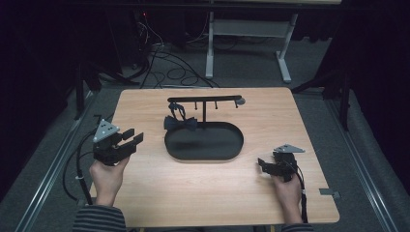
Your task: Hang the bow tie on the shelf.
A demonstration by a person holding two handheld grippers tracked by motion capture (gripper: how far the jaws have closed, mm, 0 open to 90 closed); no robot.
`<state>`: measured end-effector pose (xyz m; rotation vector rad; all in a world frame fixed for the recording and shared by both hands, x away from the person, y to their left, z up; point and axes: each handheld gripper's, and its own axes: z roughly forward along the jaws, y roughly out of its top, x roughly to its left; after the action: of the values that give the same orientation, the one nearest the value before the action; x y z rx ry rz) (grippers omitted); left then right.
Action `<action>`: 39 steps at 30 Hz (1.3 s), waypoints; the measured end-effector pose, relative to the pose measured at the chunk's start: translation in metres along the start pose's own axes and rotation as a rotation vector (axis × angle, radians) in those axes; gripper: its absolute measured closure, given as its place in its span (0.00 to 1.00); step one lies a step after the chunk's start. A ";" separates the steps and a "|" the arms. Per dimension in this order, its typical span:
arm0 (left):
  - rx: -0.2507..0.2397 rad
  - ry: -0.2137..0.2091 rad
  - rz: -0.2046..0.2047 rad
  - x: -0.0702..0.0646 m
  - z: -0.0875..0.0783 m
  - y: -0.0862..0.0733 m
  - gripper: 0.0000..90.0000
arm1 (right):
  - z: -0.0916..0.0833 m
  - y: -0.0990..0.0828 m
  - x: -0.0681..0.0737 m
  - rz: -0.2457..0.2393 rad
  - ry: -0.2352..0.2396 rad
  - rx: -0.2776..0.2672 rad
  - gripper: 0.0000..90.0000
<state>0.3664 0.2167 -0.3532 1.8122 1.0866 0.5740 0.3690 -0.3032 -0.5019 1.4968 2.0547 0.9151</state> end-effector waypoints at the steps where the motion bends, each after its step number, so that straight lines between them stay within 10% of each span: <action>1: 0.002 0.000 -0.001 0.000 0.000 -0.001 0.67 | 0.000 0.000 0.000 0.000 0.000 0.000 0.32; 39: 0.030 0.026 -0.095 0.017 -0.007 -0.037 0.66 | 0.000 0.000 0.000 0.000 0.001 0.000 0.32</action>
<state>0.3543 0.2418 -0.3835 1.7726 1.1974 0.5289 0.3690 -0.3033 -0.5019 1.4970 2.0549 0.9159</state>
